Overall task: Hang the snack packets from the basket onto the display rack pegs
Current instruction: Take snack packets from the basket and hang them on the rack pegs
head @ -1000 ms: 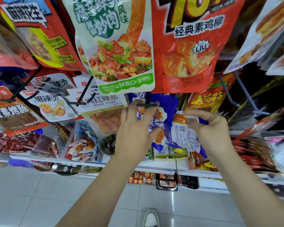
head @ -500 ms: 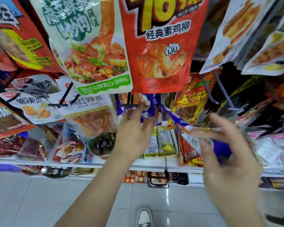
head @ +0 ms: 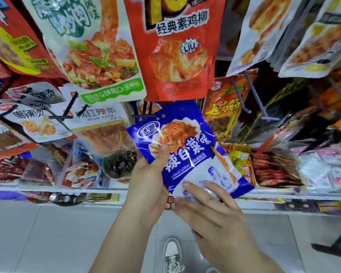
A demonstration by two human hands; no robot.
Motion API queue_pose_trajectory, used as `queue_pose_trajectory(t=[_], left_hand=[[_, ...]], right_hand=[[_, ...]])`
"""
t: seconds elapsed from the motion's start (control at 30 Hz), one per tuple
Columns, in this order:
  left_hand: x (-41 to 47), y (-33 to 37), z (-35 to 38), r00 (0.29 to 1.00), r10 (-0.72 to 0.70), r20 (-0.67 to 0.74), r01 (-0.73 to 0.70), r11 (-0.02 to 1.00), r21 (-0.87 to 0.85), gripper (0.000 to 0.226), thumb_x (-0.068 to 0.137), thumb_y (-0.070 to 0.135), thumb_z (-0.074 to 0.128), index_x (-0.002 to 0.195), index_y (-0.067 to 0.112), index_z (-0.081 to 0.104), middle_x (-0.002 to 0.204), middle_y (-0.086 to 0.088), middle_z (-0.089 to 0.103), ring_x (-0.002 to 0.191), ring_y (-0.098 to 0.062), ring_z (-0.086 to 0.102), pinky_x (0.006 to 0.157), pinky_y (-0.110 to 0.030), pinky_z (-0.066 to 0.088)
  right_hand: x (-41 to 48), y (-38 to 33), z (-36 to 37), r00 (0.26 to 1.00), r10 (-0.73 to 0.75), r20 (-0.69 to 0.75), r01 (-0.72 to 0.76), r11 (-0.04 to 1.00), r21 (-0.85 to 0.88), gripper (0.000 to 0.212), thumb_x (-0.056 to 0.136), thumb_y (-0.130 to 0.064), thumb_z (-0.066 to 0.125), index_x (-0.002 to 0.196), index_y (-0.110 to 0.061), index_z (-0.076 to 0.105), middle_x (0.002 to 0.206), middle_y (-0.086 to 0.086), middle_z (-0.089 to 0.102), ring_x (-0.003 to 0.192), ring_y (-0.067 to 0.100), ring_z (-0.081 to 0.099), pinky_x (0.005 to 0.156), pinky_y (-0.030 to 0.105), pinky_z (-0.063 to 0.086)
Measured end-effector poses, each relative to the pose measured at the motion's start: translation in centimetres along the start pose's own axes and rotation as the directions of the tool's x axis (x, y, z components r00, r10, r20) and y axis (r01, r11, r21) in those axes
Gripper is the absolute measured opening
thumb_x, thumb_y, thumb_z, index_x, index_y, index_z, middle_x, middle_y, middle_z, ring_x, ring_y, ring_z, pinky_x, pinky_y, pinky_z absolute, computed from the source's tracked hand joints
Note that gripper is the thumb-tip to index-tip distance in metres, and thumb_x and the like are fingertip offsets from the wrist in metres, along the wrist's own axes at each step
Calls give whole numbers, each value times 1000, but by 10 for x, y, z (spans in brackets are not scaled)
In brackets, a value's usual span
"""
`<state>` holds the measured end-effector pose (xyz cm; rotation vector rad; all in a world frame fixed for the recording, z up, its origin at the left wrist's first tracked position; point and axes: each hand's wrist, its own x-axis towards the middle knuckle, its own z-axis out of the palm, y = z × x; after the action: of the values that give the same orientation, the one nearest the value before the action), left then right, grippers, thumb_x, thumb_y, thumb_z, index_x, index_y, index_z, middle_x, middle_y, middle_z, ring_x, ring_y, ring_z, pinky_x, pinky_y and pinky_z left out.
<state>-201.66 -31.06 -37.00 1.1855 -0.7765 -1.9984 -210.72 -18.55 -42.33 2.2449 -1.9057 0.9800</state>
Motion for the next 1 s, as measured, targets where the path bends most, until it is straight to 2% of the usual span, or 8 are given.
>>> queue_pose_trajectory(t=[0.13,0.27,0.37,0.47,0.57,0.77,0.87,1.0], left_hand=[[0,0,-15,980,171,-102,-140,956,257,25,95,17,55,81,19,74,86,-2,76,81,-21,73,80,-42,57],[-5,-2,-37,987,158,-24,-135,906,400,11,93,12,57,90,17,67,80,3,76,76,-16,72,69,-31,59],[-12,-7,-46,996,68,58,-87,870,485,16,93,2,56,96,14,67,84,0,76,76,-17,72,63,-26,58],[-11,-7,-55,997,79,18,-77,839,538,25,92,-3,56,105,15,67,92,-3,76,82,-19,73,68,-34,58],[-6,5,-61,991,130,-6,-109,856,505,25,87,-3,63,97,19,68,87,-2,76,76,-17,73,63,-30,58],[10,41,-51,973,230,4,-206,864,460,5,76,21,76,74,25,75,77,1,76,70,-19,73,55,-28,57],[26,54,-50,961,275,13,-243,828,505,16,79,20,76,66,30,75,77,4,76,75,-17,73,70,-35,59],[42,66,-47,926,370,75,-350,765,540,15,80,12,76,75,25,72,79,0,76,78,-19,73,74,-38,59]], right_hand=[[1,-5,-18,945,261,198,-309,910,275,73,85,-69,51,148,-44,24,159,-16,23,148,11,18,111,35,29],[29,9,-33,676,704,218,-631,400,665,89,72,-58,72,141,-58,15,150,-29,32,134,-14,32,98,11,42],[52,21,-30,537,721,437,-646,18,763,77,74,-23,75,138,-45,38,112,-17,69,98,1,68,63,17,56],[70,14,-18,508,684,523,-703,-21,711,31,83,-13,70,114,-18,68,86,-6,77,74,6,72,55,15,52],[78,11,-6,500,674,544,-739,3,674,9,87,-18,68,93,-21,74,80,-4,77,71,4,71,56,10,48],[108,17,-6,481,616,624,-802,20,597,27,87,-43,61,87,-17,71,80,-4,77,75,6,72,57,13,50],[119,27,-9,444,566,694,-839,-10,545,40,83,-54,59,93,-16,66,85,-2,76,79,10,70,64,19,49],[131,29,-3,512,568,645,-671,-204,712,30,77,-34,65,95,-12,73,95,4,76,81,11,69,65,31,61]])
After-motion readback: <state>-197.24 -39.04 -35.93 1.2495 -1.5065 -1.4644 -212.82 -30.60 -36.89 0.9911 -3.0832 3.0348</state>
